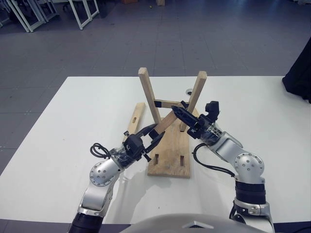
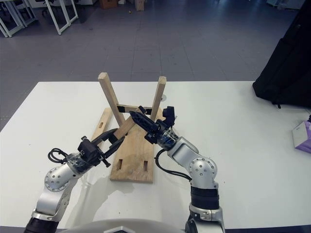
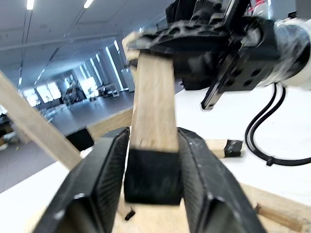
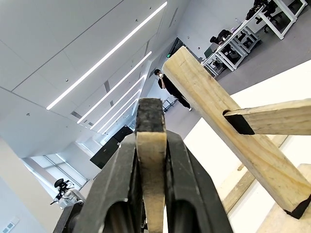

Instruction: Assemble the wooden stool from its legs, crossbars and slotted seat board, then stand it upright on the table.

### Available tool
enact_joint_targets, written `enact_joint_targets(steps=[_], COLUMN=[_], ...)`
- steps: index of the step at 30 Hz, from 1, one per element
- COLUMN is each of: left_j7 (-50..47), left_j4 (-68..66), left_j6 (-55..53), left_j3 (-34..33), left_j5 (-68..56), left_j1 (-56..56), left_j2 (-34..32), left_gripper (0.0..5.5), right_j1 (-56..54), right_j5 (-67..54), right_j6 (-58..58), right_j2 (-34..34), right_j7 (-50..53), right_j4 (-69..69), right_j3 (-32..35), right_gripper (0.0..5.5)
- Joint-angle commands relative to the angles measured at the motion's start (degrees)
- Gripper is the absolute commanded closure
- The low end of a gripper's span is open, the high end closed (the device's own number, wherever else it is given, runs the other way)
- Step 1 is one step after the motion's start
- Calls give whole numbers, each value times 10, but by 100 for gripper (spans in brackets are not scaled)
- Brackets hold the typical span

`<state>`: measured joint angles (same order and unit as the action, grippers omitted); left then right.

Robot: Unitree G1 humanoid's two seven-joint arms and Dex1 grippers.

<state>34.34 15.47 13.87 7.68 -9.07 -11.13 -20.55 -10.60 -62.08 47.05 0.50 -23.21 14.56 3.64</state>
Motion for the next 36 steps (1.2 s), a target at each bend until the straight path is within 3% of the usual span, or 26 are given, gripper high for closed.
enact_joint_targets(steps=[1, 6, 12, 18, 26, 36], left_j7=[-22, -63, -87, -71, -65, -82], left_j4=[-6, 2, -3, -7, -18, -39], left_j6=[-18, -15, -25, -43, -55, -66], left_j3=[-6, -21, -34, -45, -36, -22], left_j5=[2, 8, 11, -7, -1, 48], left_j1=[-2, -24, -16, -6, 13, 21], left_j2=[11, 32, 41, 26, 26, 17], left_gripper=[307, 284, 284, 284, 284, 284], right_j1=[-14, -48, 4, 7, -114, -103], right_j5=[10, 4, 37, 133, 260, 341], right_j6=[-22, -18, 9, -68, -206, -247], right_j2=[-2, 32, 155, 182, 118, 66], right_j7=[1, -26, -89, -22, 59, 78], right_j4=[-12, -59, -48, -68, -168, -208], right_j3=[7, 31, 51, 104, 86, 38], right_gripper=[512, 512, 512, 512, 512, 512])
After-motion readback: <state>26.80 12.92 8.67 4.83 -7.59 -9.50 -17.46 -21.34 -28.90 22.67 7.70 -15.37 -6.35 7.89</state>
